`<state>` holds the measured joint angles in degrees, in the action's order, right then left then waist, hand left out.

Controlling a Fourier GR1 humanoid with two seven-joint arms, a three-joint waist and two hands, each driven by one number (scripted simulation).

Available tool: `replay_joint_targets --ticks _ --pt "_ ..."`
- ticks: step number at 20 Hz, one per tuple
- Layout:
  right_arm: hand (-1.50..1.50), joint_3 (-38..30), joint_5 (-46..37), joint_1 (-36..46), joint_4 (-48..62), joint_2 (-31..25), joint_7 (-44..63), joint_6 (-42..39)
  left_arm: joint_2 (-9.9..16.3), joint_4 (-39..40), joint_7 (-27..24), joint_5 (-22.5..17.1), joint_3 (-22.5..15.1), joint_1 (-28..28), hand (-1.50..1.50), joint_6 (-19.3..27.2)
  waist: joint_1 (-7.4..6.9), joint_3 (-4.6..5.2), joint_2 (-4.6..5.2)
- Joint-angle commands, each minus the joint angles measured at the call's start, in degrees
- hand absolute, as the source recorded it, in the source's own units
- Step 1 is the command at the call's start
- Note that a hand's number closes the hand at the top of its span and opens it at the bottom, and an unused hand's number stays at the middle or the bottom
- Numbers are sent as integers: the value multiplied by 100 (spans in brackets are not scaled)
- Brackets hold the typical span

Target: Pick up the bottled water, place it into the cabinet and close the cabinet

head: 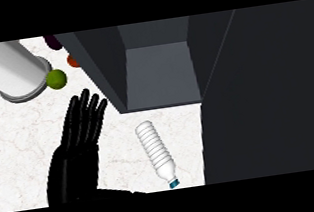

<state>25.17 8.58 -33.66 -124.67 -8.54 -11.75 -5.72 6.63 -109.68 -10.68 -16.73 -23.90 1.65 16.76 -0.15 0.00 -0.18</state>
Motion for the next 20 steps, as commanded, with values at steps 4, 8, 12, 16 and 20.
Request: replay_joint_targets --ticks 4,8,12,16,20 --pt "150 121 -171 223 -115 -588 478 -420 454 -1104 -47 -239 -67 1046 -150 -393 -34 2 5" --pt "150 762 -846 305 -246 -834 648 -625 608 -1671 -260 -362 101 1691 -150 -362 -97 7 -9" --pt "150 1106 -898 186 -230 -1021 436 -914 898 -1873 -682 -603 462 2358 -150 -702 -85 7 -16" --pt "150 1657 -1363 536 -764 -709 1089 -656 1155 -2199 -693 -1083 909 2841 -150 -1028 -136 14 -11" --pt "150 2022 -1714 337 -1053 -677 1224 -599 1265 -1957 -1124 -1397 1225 3357 -150 -1513 -130 22 -35"
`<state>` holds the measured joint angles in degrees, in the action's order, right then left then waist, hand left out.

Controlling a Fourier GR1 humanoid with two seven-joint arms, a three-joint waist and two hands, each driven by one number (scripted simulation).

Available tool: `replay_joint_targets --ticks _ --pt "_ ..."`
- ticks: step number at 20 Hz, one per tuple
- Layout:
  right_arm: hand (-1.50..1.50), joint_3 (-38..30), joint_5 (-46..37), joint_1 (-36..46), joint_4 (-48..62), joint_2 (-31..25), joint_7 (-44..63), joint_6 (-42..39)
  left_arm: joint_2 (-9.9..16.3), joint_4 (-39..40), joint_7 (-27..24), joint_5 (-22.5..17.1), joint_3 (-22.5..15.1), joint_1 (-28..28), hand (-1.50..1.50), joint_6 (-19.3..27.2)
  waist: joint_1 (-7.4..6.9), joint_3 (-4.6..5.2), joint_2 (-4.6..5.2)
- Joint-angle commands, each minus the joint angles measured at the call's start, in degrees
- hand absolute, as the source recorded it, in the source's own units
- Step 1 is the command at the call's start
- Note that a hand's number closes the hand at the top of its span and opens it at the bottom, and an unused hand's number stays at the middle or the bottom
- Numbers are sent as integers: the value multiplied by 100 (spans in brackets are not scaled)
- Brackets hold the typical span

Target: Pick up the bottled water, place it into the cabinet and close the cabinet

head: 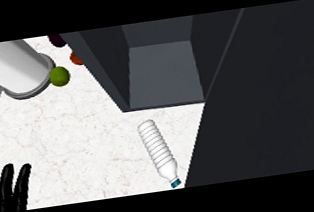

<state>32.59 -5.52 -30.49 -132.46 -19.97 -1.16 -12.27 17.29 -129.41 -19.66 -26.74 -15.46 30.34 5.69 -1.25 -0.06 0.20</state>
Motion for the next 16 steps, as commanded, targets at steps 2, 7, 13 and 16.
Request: replay_joint_targets --ticks 2,7,13,16 --pt "150 1376 -319 168 -340 521 442 -5 183 -374 -228 -384 291 720 -150 -429 -76 24 -69" --pt "150 1417 -262 715 -173 972 987 31 413 -356 -208 -820 820 863 -150 -761 -206 32 -30" --pt "150 1138 261 1180 224 1624 1435 187 588 -326 -357 -1231 1280 1208 -150 -1307 -312 31 -24" --pt "150 1207 224 1963 525 1958 1997 644 677 -418 -460 -1584 1609 1625 -150 -1725 -251 23 -28"
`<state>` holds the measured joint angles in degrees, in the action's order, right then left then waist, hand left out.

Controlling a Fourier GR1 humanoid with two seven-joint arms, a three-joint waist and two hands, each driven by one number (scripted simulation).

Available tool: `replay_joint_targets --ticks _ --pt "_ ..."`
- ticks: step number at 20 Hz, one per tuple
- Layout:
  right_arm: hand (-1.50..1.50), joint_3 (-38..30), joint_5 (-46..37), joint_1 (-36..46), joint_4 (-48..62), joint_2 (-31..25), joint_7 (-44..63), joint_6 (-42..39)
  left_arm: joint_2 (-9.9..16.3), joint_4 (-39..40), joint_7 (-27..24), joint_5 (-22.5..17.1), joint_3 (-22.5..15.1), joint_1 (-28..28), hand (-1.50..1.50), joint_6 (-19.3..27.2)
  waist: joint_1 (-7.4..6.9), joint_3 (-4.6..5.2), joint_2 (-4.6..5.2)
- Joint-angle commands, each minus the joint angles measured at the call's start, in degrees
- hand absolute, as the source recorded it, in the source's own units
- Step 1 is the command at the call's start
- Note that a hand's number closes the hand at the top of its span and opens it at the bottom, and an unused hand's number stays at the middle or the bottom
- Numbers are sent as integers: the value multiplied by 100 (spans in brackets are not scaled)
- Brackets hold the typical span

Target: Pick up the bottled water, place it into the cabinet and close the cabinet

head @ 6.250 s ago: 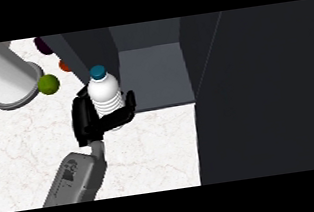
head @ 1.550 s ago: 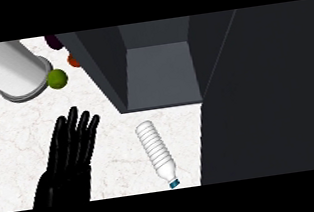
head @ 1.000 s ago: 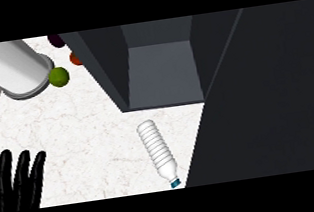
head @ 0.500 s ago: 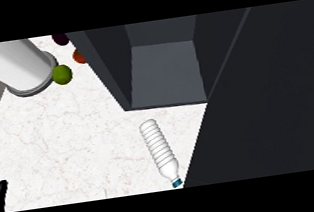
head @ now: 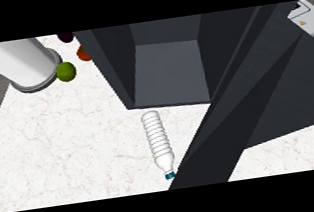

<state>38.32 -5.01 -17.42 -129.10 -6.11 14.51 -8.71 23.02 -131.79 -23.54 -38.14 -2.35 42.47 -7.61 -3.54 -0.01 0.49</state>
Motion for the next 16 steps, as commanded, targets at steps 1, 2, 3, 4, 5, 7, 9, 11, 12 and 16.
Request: replay_joint_targets --ticks 1,2,3,4,5,7,9,11,12,16 --pt "150 707 273 866 458 580 356 597 49 -171 -160 -424 308 576 -150 -504 -1 14 -57" --pt "150 807 343 1212 343 587 709 860 34 -138 -222 -460 387 615 -150 -595 11 17 -55" --pt "150 427 606 1685 447 591 842 959 168 -182 -129 -760 662 577 -150 -683 22 14 -34" --pt "150 421 685 1968 710 595 833 1211 216 -163 -211 -810 805 754 -150 -883 -30 15 -39" --pt "150 414 780 1977 847 598 879 1114 310 -311 -119 -1249 1184 995 -150 -958 11 9 -50" --pt "150 -103 1213 2796 1519 602 559 1440 252 29 -243 -1194 1226 863 -150 -1168 -3 8 -28" --pt "150 -440 1643 3550 1648 605 920 1677 238 64 -195 -1268 1346 888 -150 -1236 52 7 -24" --pt "150 -720 1985 3755 1572 607 1218 1699 75 53 -238 -1306 1420 1145 -150 -1471 144 4 -47" --pt "150 -882 2206 4175 2124 607 1048 1789 242 2 -138 -1470 1551 1070 -150 -1515 105 3 -29" --pt "150 -1689 2903 4812 2890 609 658 1569 77 333 -206 -1524 1726 1185 -150 -1865 134 2 -32"
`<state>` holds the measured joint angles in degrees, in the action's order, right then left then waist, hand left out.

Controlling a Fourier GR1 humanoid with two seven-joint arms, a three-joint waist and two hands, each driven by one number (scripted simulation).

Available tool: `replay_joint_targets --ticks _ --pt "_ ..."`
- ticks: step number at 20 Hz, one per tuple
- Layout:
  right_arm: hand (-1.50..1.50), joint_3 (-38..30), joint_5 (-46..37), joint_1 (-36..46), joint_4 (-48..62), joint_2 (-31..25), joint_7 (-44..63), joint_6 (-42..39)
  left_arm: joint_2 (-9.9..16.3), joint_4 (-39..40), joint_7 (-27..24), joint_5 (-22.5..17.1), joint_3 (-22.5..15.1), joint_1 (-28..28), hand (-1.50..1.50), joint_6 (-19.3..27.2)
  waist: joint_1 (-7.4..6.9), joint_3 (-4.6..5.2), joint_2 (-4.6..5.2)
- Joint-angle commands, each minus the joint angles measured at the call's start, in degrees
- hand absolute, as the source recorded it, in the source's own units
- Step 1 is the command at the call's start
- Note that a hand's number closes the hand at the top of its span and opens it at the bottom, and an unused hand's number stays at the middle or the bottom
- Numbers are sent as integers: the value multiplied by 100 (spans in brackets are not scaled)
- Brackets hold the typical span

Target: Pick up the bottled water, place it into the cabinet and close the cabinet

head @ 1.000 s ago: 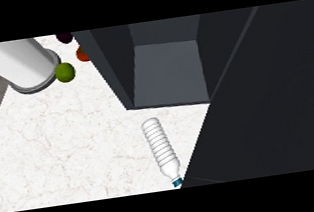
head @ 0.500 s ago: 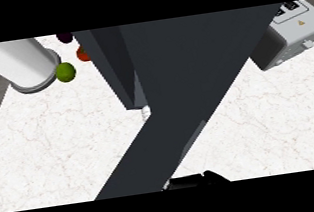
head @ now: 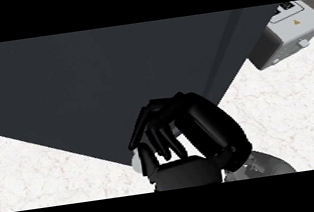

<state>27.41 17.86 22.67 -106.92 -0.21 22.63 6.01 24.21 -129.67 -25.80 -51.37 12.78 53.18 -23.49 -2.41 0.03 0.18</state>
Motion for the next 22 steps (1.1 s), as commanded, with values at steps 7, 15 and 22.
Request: replay_joint_targets --ticks 7,15,22 --pt "150 -1557 951 1677 1995 18 -219 -617 -7 -185 459 -952 866 357 -150 -393 94 -6 1" --pt "150 -2056 980 2474 3525 -217 -734 -1662 -306 446 413 -837 1149 18 -150 -879 84 0 15" --pt "150 -2170 991 3019 3915 -119 -433 -1559 -304 143 748 -1308 1450 377 -150 -1030 41 0 -4"
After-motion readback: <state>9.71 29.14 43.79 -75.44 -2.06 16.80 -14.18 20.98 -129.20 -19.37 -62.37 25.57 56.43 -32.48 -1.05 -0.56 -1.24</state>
